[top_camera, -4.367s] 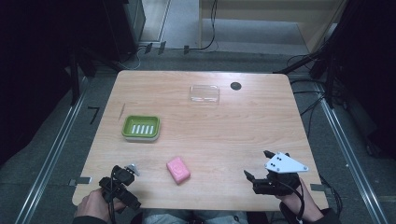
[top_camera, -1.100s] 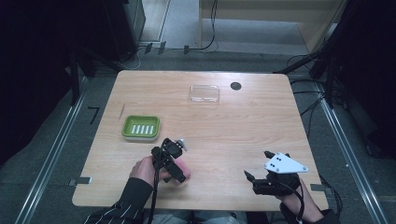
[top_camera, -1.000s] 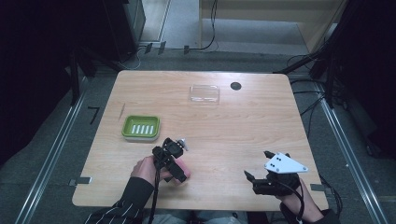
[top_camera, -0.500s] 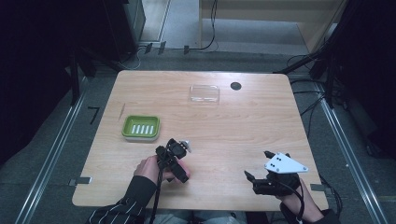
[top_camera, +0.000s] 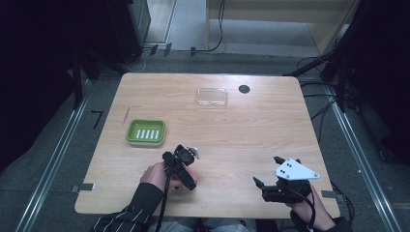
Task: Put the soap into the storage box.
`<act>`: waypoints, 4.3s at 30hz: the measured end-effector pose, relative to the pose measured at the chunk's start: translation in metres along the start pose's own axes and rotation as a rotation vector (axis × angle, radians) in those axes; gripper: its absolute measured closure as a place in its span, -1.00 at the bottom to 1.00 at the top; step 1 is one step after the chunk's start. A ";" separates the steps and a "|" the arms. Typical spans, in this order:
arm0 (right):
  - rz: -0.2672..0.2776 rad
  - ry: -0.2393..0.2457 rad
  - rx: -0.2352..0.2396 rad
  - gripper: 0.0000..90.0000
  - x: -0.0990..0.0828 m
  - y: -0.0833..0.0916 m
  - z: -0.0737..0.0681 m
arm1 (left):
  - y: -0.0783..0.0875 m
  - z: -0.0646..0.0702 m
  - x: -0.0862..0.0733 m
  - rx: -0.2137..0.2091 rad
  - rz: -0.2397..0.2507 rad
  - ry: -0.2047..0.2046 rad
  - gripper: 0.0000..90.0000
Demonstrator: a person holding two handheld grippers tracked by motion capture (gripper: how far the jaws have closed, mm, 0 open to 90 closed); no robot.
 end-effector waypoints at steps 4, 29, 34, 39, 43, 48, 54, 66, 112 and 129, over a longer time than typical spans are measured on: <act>-0.002 -0.001 0.000 -0.69 0.000 0.000 0.000 | 0.002 0.001 0.002 0.013 0.011 -0.011 -0.88; 0.000 -0.006 -0.001 -0.69 -0.001 0.001 0.001 | 0.005 -0.001 -0.002 0.041 0.007 0.004 -0.70; 0.000 -0.004 0.000 -0.69 -0.001 0.000 0.001 | 0.008 -0.004 -0.004 0.042 0.007 0.013 -0.70; 0.000 -0.005 -0.001 -0.69 -0.001 0.001 0.001 | 0.011 -0.007 -0.007 0.042 0.013 0.028 -0.70; 0.000 -0.005 -0.001 -0.69 -0.001 0.001 0.001 | 0.015 -0.008 -0.009 0.038 0.015 0.032 -0.70; -0.004 -0.006 -0.001 -0.69 -0.001 0.000 0.000 | 0.018 -0.010 -0.014 0.030 0.022 0.052 -0.70; -0.001 -0.005 -0.002 -0.69 -0.001 0.000 0.001 | 0.023 -0.015 -0.021 0.030 0.019 0.072 -0.70; -0.003 -0.006 -0.001 -0.69 -0.001 0.000 0.001 | 0.029 -0.022 -0.033 0.025 0.013 0.104 -0.70; -0.002 -0.006 -0.003 -0.69 -0.001 0.000 0.001 | 0.053 -0.058 -0.072 0.013 0.040 0.254 -0.70; -0.005 -0.007 -0.003 -0.69 -0.001 0.000 0.000 | 0.057 -0.070 -0.082 0.018 0.011 0.299 -0.70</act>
Point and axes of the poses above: each handheld gripper's, and its own axes: y roughly backward along the jaws, x roughly out of its top, z roughly to its right, the point moved 10 cm from there along -y, roughly forward along the jaws, and after that the axes turned 9 degrees about -x, right-handed, at the moved point
